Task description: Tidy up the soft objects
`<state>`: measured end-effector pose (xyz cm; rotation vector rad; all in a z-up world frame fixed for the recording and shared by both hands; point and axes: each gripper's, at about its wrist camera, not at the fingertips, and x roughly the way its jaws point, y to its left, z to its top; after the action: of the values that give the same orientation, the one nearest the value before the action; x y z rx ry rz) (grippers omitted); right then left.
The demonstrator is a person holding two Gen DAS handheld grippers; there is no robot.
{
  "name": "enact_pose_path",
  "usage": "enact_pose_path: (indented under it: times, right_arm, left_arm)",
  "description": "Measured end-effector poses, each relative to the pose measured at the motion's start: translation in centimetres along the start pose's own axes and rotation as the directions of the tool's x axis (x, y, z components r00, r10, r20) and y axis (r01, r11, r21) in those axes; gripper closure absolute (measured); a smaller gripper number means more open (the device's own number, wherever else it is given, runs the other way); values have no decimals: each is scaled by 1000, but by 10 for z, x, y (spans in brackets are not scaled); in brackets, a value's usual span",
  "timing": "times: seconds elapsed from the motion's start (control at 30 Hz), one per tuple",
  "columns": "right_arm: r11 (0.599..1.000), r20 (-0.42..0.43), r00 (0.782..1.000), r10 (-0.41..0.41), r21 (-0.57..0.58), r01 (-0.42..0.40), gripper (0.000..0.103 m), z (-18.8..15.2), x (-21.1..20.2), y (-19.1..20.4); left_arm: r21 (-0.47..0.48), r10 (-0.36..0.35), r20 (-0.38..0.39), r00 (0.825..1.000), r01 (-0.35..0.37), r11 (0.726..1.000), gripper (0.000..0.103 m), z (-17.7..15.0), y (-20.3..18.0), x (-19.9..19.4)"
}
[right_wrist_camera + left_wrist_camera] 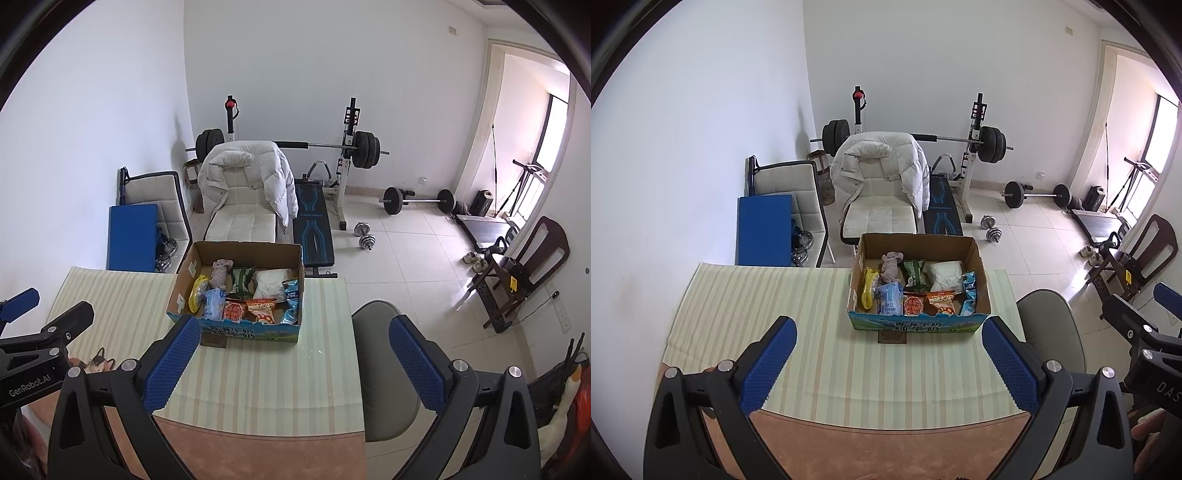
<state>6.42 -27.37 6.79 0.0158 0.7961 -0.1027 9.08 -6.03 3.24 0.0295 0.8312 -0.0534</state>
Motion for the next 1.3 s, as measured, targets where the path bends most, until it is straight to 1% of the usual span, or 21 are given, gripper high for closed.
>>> enact_pose_path:
  times: [1.3]
  right_arm:
    - [1000,8,1000,1,8,-1,0,2,-4,7]
  left_arm:
    - [18,-3,4,1000,3,1000,0,2,1,-6]
